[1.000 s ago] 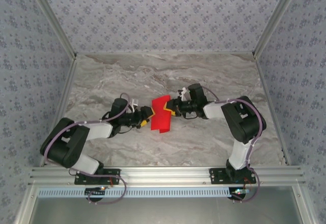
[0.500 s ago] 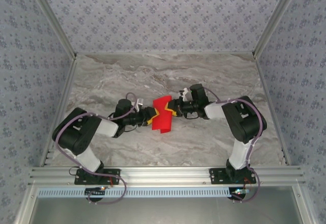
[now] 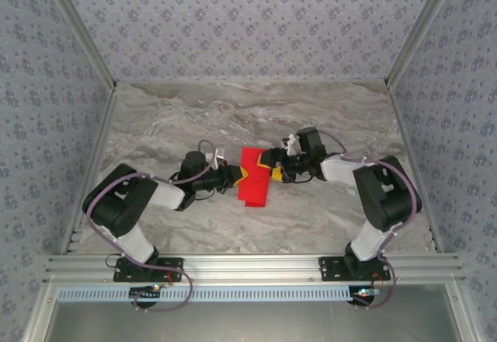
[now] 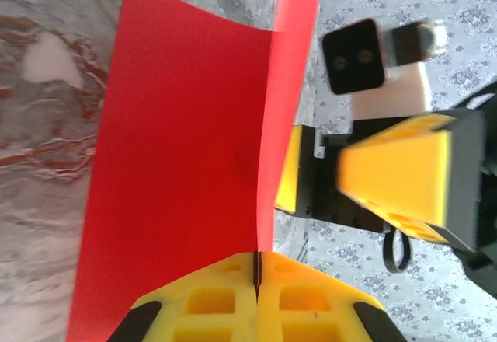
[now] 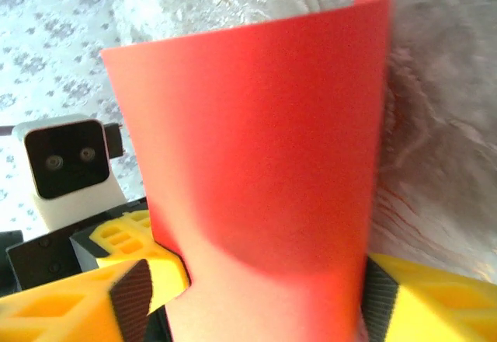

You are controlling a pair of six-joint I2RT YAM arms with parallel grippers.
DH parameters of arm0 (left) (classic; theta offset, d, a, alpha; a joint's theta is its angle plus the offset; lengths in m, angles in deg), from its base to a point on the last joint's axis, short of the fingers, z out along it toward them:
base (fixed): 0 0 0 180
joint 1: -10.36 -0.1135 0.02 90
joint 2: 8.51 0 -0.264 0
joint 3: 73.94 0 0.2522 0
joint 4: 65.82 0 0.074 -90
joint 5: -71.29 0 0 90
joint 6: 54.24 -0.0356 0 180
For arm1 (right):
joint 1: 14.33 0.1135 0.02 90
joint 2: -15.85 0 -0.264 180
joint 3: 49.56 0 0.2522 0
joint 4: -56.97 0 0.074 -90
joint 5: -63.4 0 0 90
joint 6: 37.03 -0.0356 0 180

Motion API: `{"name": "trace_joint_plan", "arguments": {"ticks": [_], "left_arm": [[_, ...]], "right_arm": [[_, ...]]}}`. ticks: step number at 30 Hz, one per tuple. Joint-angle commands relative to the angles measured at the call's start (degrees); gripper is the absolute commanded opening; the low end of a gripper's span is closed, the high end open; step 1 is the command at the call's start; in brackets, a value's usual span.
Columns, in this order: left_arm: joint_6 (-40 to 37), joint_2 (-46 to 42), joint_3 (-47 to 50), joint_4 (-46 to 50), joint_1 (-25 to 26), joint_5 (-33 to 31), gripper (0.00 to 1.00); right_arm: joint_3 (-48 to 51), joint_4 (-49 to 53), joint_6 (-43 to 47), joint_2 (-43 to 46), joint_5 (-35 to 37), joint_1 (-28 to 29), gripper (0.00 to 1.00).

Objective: Fold a paper plane with a square sheet of paper (pick it up from the middle)
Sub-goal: First fold in half a square sheet of paper at the center of the table.

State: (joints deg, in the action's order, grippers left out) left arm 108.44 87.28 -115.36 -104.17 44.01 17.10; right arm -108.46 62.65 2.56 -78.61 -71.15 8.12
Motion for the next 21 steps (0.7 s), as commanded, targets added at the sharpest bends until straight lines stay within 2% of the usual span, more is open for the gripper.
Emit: {"name": "trace_joint_plan", "arguments": {"ticks": [1,5,9,14,21], "left_arm": [[-2.70,0.07,-3.40,1.15,2.36,-2.61,0.02],[-4.29,1.60,-6.35,3.69,4.91,-3.51,0.01],[-4.92,4.34,-9.29,4.80,6.86,-3.46,0.01],[-4.55,8.15,-12.28,6.15,8.86,-5.25,0.01],[-4.49,11.50,-14.51,9.87,9.42,-8.37,0.01]], "right_arm": [[-0.47,14.21,8.88,6.10,8.29,-1.66,0.81],[0.40,21.76,11.85,10.18,16.13,-3.36,0.84],[2.16,23.79,12.47,12.06,19.64,-3.72,0.85],[5.70,21.48,10.16,12.93,19.59,-3.84,0.85],[9.62,11.44,5.60,12.13,13.97,-3.63,0.83]]}}
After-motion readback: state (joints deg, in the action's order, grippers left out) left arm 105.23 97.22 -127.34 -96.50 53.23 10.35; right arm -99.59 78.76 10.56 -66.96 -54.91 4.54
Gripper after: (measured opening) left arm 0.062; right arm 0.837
